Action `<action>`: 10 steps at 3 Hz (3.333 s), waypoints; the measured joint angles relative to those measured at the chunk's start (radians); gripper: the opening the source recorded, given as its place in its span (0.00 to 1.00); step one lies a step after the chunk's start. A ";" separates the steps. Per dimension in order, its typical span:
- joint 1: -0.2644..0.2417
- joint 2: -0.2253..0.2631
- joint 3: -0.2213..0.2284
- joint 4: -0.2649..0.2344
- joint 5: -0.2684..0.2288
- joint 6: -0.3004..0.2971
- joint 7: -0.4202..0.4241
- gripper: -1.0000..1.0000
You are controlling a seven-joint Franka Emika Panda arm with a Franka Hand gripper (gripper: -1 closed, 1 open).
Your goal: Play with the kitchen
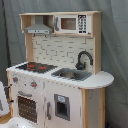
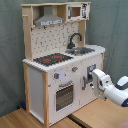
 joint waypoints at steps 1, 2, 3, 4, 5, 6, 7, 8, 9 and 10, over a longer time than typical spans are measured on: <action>0.010 -0.010 -0.060 -0.064 -0.009 0.032 0.039 1.00; -0.019 -0.029 -0.120 -0.087 -0.042 0.103 0.039 1.00; -0.065 -0.047 -0.159 -0.072 -0.070 0.183 0.038 1.00; -0.122 -0.050 -0.149 -0.069 -0.070 0.281 0.044 1.00; -0.181 -0.055 -0.130 -0.069 -0.070 0.373 0.052 1.00; -0.240 -0.074 -0.124 -0.065 -0.070 0.464 0.051 1.00; -0.300 -0.104 -0.124 -0.045 -0.070 0.554 0.045 1.00; -0.358 -0.140 -0.124 -0.030 -0.070 0.630 0.021 1.00; -0.408 -0.177 -0.135 -0.030 -0.070 0.690 -0.041 1.00; -0.486 -0.192 -0.142 0.017 -0.068 0.723 -0.066 1.00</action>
